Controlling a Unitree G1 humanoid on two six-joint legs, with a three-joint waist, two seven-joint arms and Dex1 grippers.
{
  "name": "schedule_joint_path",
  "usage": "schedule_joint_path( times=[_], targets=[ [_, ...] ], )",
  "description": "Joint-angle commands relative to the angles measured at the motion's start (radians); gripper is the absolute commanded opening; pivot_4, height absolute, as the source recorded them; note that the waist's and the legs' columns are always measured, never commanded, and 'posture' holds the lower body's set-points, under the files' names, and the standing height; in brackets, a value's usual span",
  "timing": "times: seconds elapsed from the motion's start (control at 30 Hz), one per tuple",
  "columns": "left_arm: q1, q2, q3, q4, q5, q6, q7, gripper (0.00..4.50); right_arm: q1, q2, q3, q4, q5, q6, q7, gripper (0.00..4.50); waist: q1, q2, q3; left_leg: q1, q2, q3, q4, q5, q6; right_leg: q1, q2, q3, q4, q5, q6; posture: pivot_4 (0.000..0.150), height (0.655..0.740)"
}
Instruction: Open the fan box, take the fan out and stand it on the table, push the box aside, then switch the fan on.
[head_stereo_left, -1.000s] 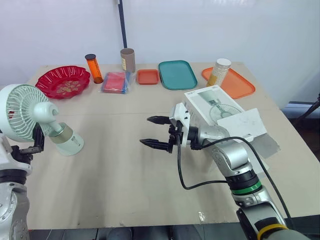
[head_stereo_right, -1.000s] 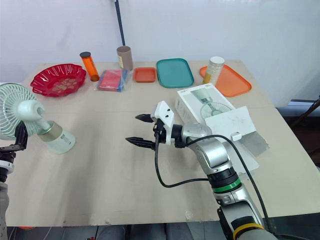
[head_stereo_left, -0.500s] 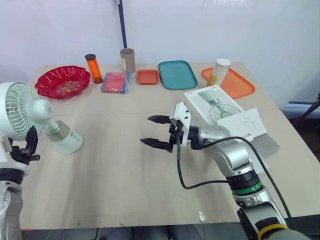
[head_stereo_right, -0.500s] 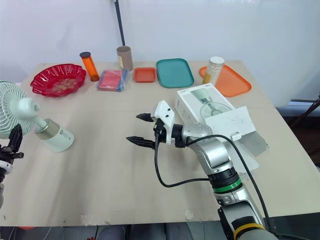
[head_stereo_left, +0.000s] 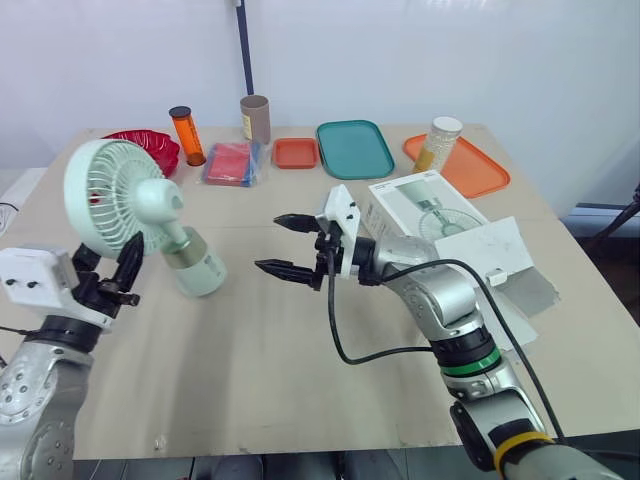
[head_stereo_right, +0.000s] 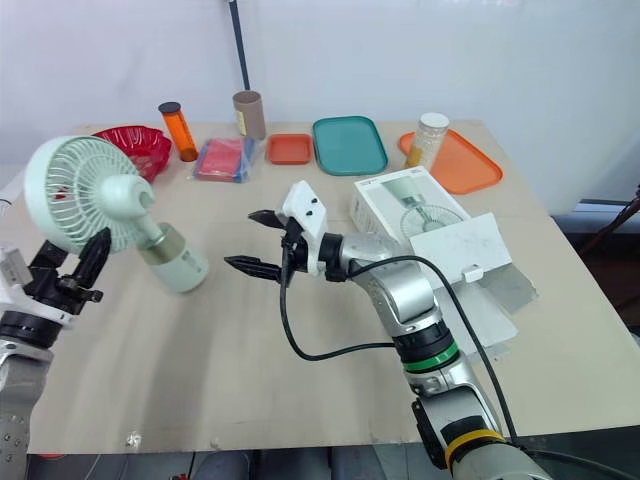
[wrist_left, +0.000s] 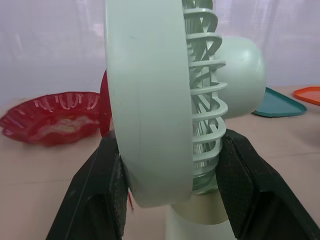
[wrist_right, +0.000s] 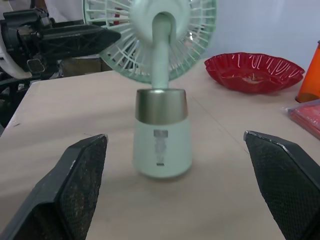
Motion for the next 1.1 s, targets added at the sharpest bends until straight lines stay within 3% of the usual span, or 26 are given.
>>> schedule_joint_path(
  times=[0.03,0.23,0.77,0.9,0.97,1.03,1.1],
  targets=[
    [-0.057,0.007,-0.064,-0.056,0.004,-0.022,-0.008,1.96,-0.038,0.029,0.011,-0.003,-0.006,0.017,-0.018,4.50,0.000,0.000,0.000,0.000,0.000,0.000,0.000,0.000,0.000,0.000,0.000,0.000,0.000,0.000,0.000,0.150,0.7400],
    [-0.119,0.001,-0.152,-0.032,0.018,-0.014,-0.006,1.96,-0.087,0.075,0.010,0.057,-0.034,0.042,-0.065,4.50,0.000,0.000,0.000,0.000,0.000,0.000,0.000,0.000,0.000,0.000,0.000,0.000,0.000,0.000,0.000,0.150,0.7400],
    [-0.148,-0.020,-0.184,0.016,0.077,-0.029,-0.006,1.96,-0.162,0.122,-0.012,0.182,-0.087,0.052,-0.139,4.50,0.000,0.000,0.000,-0.001,0.000,0.000,0.000,0.000,0.000,-0.001,0.000,0.000,0.000,0.000,0.000,0.150,0.7400],
    [-0.167,-0.027,-0.188,0.024,0.084,-0.022,0.001,1.96,-0.171,0.136,-0.010,0.209,-0.098,0.048,-0.150,3.19,0.000,0.000,0.000,-0.001,0.000,0.000,0.000,0.000,0.000,-0.001,0.000,0.000,0.000,0.000,0.000,0.150,0.7400],
    [-0.172,-0.030,-0.192,0.026,0.090,-0.021,0.005,1.96,-0.175,0.145,-0.009,0.217,-0.102,0.048,-0.155,2.09,0.000,0.000,0.000,-0.001,0.000,0.000,0.000,0.000,0.000,-0.001,0.000,0.000,0.000,0.000,0.000,0.150,0.7400],
    [-0.176,-0.033,-0.197,0.027,0.093,-0.020,0.006,1.96,-0.178,0.153,-0.006,0.228,-0.107,0.046,-0.159,1.34,-0.001,0.000,0.000,-0.001,0.000,0.000,0.000,0.000,0.000,-0.001,0.000,0.000,0.000,0.000,0.000,0.150,0.7400],
    [-0.176,-0.036,-0.205,0.023,0.098,-0.020,0.005,1.96,-0.185,0.162,-0.007,0.247,-0.116,0.044,-0.168,1.34,0.000,0.000,0.000,-0.001,0.000,0.000,0.000,0.000,0.000,-0.001,0.000,0.000,0.000,0.000,0.000,0.150,0.7400]
  ],
)
